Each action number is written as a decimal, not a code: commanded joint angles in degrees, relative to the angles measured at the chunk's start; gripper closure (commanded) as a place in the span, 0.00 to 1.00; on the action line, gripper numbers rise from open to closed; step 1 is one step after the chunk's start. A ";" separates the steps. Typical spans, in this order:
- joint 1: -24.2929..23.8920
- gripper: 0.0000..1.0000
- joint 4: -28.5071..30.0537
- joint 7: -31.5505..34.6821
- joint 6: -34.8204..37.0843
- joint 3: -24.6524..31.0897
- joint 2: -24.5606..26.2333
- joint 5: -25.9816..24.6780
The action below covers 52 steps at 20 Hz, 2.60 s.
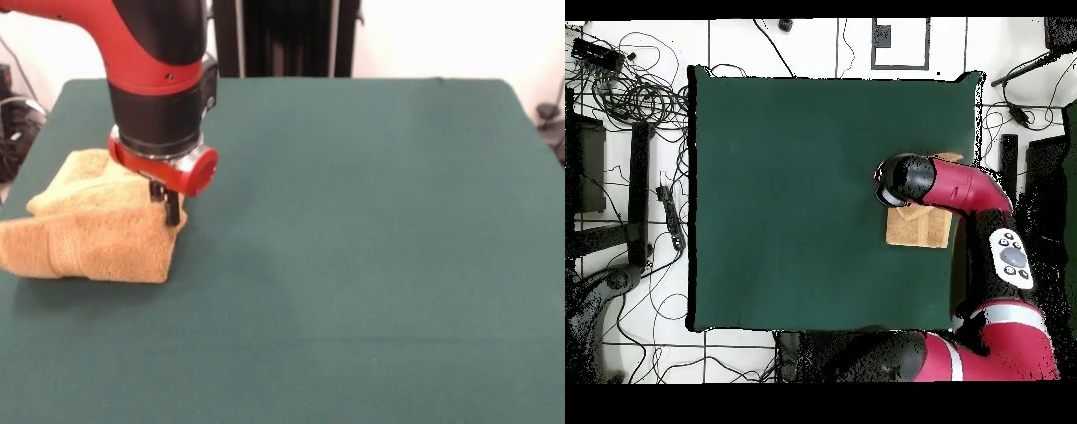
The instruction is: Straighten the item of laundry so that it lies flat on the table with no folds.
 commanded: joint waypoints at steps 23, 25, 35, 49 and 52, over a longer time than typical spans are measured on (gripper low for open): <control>-14.73 1.00 35.06 -9.43 -8.34 12.23 -11.87 -11.02; -14.97 1.00 34.34 -9.20 -7.30 12.63 -11.71 -11.24; -14.01 1.00 21.82 -12.51 -1.89 12.97 -4.93 -15.12; -15.41 1.00 -6.09 -18.28 17.31 16.82 8.64 -13.40; -15.66 1.00 -9.28 -18.84 20.24 18.06 9.77 -13.70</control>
